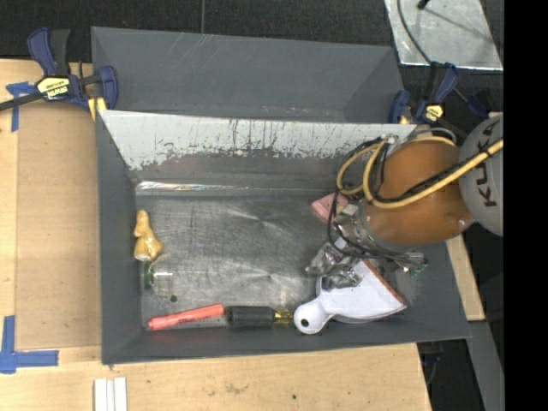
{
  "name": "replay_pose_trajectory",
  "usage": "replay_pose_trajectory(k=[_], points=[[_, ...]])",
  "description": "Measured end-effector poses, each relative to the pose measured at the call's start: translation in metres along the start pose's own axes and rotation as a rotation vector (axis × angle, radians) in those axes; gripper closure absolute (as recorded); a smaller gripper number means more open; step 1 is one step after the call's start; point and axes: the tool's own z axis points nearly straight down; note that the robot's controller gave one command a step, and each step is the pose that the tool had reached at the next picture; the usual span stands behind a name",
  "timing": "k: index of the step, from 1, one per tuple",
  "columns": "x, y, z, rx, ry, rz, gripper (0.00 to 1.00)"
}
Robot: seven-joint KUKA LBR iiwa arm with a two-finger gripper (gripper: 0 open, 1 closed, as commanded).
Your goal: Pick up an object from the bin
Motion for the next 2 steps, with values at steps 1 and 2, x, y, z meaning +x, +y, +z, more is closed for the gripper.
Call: replay_pose_trajectory(k=[1,2], points=[[-0.021,0.0,-0.031,-0.019,0.033,0.005,1.0],[-0.024,-0.006,-0.05,-0.017,0.028,0.0,1.0]])
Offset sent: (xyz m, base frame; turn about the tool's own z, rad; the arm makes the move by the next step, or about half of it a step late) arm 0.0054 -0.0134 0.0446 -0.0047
